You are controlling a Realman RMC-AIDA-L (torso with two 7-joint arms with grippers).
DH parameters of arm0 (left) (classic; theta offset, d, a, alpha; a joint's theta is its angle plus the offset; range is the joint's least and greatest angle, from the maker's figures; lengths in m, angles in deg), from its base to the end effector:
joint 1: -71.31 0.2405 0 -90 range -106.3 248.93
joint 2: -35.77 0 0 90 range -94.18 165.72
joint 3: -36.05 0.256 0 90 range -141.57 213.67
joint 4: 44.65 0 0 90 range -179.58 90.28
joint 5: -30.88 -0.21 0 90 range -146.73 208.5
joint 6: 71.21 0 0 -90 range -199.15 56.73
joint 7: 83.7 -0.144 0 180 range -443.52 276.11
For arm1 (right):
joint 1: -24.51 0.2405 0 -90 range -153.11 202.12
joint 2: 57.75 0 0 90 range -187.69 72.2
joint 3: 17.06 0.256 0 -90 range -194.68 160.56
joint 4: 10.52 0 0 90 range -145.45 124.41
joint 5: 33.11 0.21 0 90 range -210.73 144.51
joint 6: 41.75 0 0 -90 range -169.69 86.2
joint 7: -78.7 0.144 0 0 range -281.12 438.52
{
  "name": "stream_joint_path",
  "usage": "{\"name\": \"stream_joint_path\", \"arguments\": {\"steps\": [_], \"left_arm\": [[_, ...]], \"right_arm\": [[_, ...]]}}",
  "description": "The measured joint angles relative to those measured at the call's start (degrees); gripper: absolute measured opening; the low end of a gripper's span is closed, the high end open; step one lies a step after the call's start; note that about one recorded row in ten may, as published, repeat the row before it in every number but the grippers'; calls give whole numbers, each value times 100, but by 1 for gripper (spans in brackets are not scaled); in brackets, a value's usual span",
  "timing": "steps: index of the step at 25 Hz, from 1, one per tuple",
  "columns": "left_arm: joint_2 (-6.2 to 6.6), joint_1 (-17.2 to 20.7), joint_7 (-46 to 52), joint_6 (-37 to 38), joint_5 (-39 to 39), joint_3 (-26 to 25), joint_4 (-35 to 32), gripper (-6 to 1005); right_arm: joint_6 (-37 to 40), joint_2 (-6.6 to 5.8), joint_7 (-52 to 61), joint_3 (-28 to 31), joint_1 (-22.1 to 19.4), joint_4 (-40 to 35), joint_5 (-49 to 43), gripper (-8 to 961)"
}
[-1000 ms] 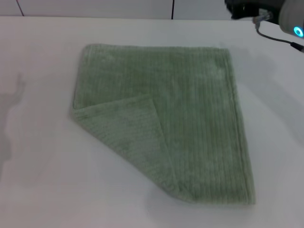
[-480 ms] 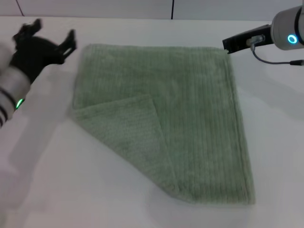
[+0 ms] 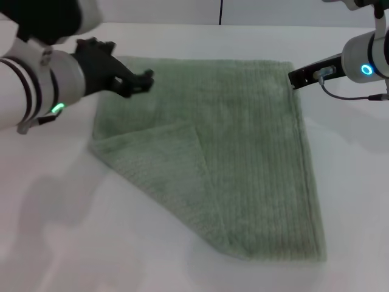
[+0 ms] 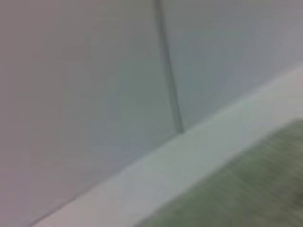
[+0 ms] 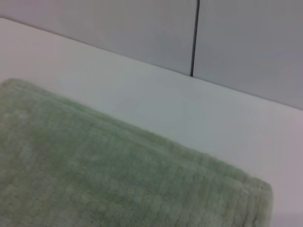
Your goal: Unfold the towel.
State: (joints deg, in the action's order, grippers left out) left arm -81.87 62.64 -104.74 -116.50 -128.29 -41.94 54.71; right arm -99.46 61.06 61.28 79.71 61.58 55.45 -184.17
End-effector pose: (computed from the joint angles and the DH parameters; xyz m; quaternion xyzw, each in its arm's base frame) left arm -0.1689 0.3374 0.0104 -0.8733 -0.2151 -0.0083 0.4371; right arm 0.1810 0.4176 -0.0147 -0.8562 0.3879 -0.0428 0.3386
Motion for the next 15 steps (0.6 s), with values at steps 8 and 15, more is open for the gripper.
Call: {"name": "stream_joint_path", "arguments": {"steps": [8, 15], "left_arm": [[-57, -10, -229, -617, 89, 333, 527, 836], [-58, -56, -254, -689, 96, 605, 476, 836]], "right_arm": [[49, 8, -335, -63, 127, -348, 96, 0], [294, 2, -334, -65, 371, -1065, 120, 0]]}}
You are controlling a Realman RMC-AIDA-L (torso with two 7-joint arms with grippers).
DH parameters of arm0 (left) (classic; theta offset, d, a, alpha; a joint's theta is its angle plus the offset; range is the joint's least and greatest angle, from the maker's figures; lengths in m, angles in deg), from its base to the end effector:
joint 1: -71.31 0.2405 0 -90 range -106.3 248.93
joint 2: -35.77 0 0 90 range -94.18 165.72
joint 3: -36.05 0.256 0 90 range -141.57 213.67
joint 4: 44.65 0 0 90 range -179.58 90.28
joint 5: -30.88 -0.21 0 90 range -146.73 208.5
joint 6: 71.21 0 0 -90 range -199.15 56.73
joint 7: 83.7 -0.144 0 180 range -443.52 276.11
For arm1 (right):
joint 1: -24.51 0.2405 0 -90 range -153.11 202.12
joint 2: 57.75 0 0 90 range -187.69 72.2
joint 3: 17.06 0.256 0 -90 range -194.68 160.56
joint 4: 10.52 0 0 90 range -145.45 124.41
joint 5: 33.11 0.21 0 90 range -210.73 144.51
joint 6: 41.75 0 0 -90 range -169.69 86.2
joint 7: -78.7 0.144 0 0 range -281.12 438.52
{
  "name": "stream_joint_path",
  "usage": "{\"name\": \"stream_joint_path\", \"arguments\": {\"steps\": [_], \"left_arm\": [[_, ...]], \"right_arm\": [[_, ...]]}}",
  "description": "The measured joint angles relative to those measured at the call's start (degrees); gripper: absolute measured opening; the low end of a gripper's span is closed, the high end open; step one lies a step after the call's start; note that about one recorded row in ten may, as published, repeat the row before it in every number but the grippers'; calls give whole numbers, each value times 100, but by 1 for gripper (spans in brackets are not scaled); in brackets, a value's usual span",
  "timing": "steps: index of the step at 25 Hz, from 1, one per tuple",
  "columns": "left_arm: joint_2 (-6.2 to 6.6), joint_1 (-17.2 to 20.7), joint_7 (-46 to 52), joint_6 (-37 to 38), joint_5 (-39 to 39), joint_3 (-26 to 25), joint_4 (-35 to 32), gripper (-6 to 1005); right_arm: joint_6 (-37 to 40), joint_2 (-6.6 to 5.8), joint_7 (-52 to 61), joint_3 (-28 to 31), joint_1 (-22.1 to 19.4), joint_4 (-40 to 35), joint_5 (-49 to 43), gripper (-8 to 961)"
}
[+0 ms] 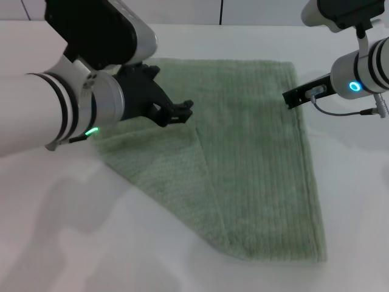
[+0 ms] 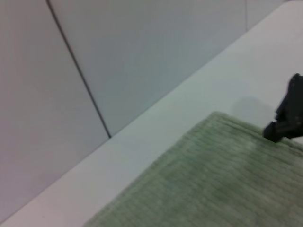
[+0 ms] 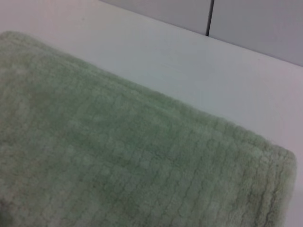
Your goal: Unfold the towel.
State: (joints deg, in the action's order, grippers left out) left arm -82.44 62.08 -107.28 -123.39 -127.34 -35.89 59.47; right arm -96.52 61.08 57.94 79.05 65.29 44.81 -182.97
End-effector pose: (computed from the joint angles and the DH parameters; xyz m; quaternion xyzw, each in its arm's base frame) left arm -0.1382 0.3127 -0.0160 -0.9127 -0.1681 0.0099 0.3724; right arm 0.1985 0.4201 -0.0380 -0.8625 0.3881 -0.0793 0.3151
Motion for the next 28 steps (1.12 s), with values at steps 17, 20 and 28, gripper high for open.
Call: {"name": "stream_joint_path", "arguments": {"steps": [17, 20, 28], "left_arm": [[-14, -395, -128, -142, -7, 344, -580, 835], [-28, -680, -87, -119, -5, 519, -903, 835], [-47, -1135, -11, -138, 199, 688, -1319, 836]], "right_arm": [[409, 0, -28, -5, 148, -668, 11, 2], [420, 0, -30, -9, 155, -679, 11, 4], [477, 0, -33, 14, 158, -693, 10, 8]]}}
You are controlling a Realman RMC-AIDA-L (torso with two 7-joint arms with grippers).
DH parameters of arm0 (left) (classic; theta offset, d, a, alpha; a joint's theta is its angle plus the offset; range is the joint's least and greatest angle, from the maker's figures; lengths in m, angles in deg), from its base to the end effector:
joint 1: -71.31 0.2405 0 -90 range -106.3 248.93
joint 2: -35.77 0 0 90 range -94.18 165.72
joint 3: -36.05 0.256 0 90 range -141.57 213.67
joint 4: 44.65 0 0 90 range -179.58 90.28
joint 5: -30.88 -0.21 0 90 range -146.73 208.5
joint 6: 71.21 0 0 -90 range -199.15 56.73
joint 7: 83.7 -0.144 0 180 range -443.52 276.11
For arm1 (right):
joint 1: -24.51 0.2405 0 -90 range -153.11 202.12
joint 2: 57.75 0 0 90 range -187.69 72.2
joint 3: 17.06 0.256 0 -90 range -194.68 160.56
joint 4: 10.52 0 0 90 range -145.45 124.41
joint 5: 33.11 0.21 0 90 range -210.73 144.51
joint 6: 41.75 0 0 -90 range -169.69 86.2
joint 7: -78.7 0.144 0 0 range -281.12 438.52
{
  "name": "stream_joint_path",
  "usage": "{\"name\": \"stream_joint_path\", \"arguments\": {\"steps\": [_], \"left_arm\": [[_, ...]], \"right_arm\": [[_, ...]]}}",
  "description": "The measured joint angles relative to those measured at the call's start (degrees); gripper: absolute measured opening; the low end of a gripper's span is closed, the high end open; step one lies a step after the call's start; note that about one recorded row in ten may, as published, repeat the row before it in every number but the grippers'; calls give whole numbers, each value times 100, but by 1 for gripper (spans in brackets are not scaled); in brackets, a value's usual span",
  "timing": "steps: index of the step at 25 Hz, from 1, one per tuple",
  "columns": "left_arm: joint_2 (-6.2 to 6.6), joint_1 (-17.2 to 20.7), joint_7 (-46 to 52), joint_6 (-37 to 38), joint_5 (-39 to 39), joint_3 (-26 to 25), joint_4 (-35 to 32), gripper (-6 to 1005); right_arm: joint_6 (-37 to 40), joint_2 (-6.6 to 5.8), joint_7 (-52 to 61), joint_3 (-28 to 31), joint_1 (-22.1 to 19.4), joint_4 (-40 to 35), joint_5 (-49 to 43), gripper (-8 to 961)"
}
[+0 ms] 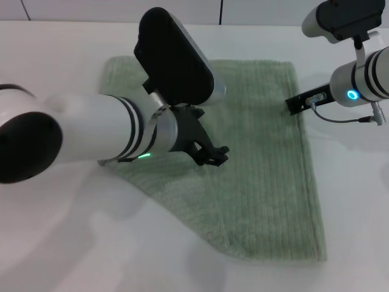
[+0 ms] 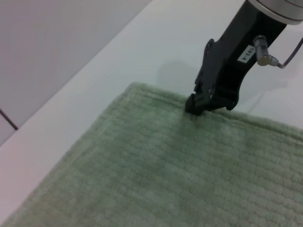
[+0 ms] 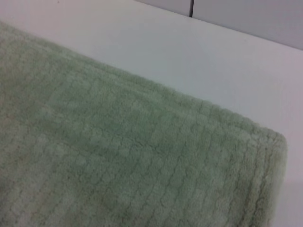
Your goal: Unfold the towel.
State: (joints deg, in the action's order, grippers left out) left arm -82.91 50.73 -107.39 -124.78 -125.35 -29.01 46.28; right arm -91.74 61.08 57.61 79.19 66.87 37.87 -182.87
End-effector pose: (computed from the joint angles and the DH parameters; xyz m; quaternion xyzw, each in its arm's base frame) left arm -0.1303 0.3157 -0.0780 -0.9486 -0.1245 0.0710 0.2821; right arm 0.2153 0.4238 -0.0470 -0.8534 0.3999 -0.0863 0.3230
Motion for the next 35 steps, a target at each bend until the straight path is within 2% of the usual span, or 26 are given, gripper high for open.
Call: {"name": "stream_joint_path", "arguments": {"steps": [5, 11, 17, 31, 35], "left_arm": [[2, -428, 407, 25, -9, -6, -526, 835], [1, -558, 505, 409, -53, -8, -947, 835], [3, -814, 690, 387, -18, -67, -1304, 836], [6, -820, 840, 406, -37, -45, -1397, 836], [-1, -902, 907, 478, -30, -74, -1608, 836]], "right_arm": [[7, 0, -1, -9, 0, -26, 0, 11], [8, 0, -1, -19, -10, -50, 0, 14], [37, 0, -1, 18, -29, -50, -1, 17], [288, -9, -1, 93, 39, -128, 0, 25], [293, -9, -1, 90, 62, -191, -1, 27]]}}
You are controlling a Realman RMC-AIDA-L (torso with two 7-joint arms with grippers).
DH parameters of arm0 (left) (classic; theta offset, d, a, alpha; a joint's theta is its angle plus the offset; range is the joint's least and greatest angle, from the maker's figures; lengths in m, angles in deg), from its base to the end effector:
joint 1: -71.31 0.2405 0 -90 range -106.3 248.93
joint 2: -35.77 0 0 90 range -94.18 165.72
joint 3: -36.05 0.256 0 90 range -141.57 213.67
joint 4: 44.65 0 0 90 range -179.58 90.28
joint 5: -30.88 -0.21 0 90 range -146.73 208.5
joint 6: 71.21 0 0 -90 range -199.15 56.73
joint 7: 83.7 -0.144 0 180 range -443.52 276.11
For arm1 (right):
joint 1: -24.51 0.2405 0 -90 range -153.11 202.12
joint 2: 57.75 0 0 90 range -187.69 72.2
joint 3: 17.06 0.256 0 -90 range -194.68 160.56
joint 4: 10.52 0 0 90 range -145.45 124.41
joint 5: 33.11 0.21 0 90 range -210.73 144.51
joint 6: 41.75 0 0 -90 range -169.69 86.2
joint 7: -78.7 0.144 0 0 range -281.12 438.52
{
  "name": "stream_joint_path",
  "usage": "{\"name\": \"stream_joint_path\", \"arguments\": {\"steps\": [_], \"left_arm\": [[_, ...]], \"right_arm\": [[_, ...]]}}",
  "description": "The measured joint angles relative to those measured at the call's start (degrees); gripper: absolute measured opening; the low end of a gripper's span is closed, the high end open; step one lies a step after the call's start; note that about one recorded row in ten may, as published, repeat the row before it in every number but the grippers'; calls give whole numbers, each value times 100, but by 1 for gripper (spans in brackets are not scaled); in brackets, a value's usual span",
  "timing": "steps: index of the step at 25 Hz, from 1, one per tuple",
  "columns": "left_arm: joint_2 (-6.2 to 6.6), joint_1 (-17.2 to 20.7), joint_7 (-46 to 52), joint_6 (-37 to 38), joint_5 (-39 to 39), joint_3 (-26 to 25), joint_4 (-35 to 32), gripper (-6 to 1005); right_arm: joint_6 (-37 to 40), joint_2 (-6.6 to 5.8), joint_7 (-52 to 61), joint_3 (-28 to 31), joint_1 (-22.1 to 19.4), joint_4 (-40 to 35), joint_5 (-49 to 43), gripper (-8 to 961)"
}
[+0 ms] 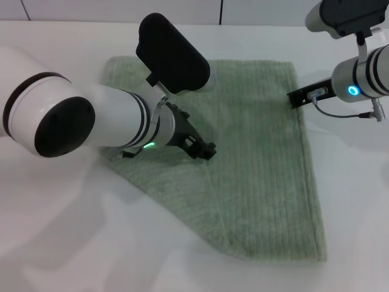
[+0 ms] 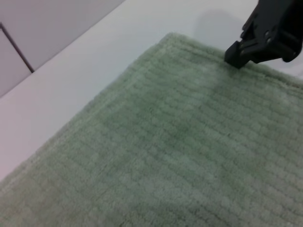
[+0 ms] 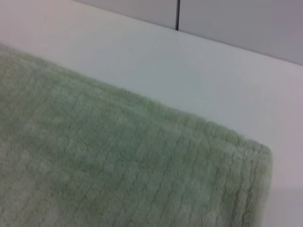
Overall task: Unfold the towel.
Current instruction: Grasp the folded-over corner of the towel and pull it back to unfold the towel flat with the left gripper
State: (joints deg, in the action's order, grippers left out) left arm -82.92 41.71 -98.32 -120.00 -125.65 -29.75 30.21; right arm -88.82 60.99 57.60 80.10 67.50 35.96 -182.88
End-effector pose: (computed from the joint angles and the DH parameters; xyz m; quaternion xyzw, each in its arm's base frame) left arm -0.1547 0.3490 -0.0977 -0.9301 -0.1949 0.1009 0.2946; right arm 0.2179 0.4301 -0.0450 -0.8477 0.4020 -0.0746 0.3380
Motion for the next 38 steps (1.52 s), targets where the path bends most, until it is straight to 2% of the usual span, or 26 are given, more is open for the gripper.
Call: {"name": "stream_joint_path", "arguments": {"steps": [7, 21, 27, 37, 38], "left_arm": [[-4, -26, 20, 251, -18, -4, -179, 835], [14, -135, 96, 95, -39, -45, -206, 836], [15, -255, 79, -77, -57, -120, -239, 656], [13, -335, 89, -235, -99, -164, -247, 423], [13, -341, 85, -255, -100, -166, -237, 356]], "right_arm": [[13, 8, 0, -21, 15, -78, 0, 30], [-6, 9, 0, -20, 63, -87, 0, 38], [-10, 9, 0, 6, 63, -87, 0, 41], [9, 0, 0, 23, 73, -111, 0, 46], [10, 0, 0, 23, 76, -111, 0, 47]]}}
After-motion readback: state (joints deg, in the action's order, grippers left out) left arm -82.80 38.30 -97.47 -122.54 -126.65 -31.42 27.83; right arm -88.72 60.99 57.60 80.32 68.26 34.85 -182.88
